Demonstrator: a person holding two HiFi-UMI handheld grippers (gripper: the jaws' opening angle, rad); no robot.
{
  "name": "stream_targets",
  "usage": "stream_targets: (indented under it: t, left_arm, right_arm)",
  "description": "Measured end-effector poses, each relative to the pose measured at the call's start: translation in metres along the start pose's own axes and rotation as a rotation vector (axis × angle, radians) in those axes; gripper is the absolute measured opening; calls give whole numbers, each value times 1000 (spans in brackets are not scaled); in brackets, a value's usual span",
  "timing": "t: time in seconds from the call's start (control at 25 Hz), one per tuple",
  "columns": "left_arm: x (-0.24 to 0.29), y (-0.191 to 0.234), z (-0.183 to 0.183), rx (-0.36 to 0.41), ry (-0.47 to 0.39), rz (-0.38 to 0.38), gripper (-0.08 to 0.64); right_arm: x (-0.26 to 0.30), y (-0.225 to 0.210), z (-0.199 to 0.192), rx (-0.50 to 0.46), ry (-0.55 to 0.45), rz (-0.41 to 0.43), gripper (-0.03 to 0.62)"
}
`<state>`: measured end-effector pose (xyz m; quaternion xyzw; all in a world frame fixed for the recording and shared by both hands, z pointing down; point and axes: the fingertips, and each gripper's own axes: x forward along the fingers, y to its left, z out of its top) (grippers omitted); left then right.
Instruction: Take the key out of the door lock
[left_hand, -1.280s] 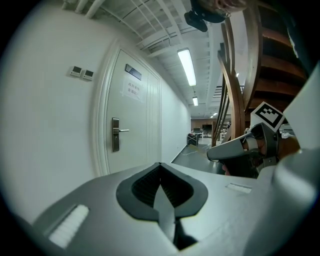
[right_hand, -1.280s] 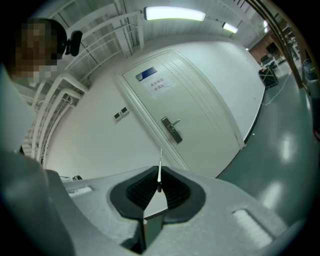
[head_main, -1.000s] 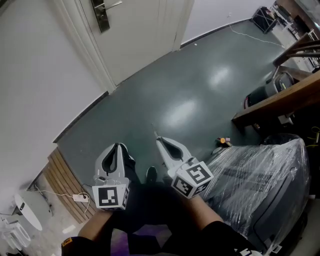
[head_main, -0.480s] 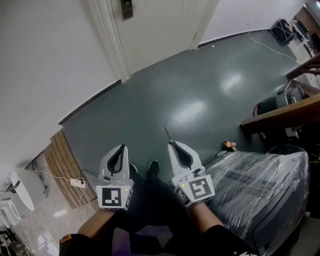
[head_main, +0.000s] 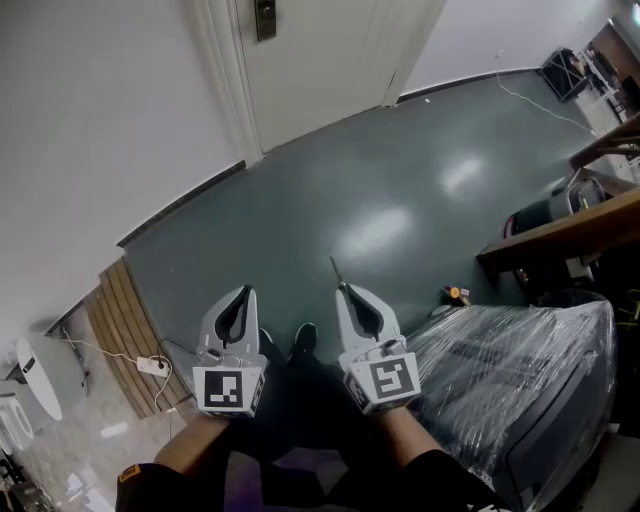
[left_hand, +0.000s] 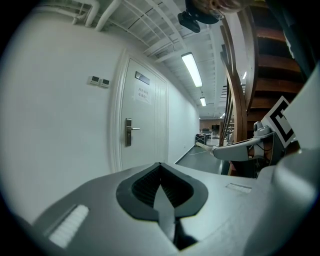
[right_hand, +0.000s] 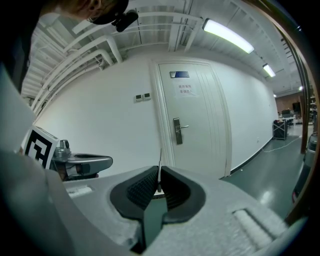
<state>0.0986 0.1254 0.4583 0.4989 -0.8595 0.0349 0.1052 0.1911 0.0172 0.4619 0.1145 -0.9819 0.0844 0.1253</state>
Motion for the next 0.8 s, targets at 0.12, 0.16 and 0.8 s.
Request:
stream_targets:
  t: [0.12,0.16,0.8]
  left_arm:
    - [2,-3,1,3,0,-11,18]
    - [2,-4,1,4,0,-14,18]
    - [22,-19,13,25,-23,-61,18]
  right_arm:
    - [-3,-2,1,-2,-1,-9,15]
    - [-4,-3,2,-1,-5,-12,15]
    - [0,-21,10,-3,-3,-38,15]
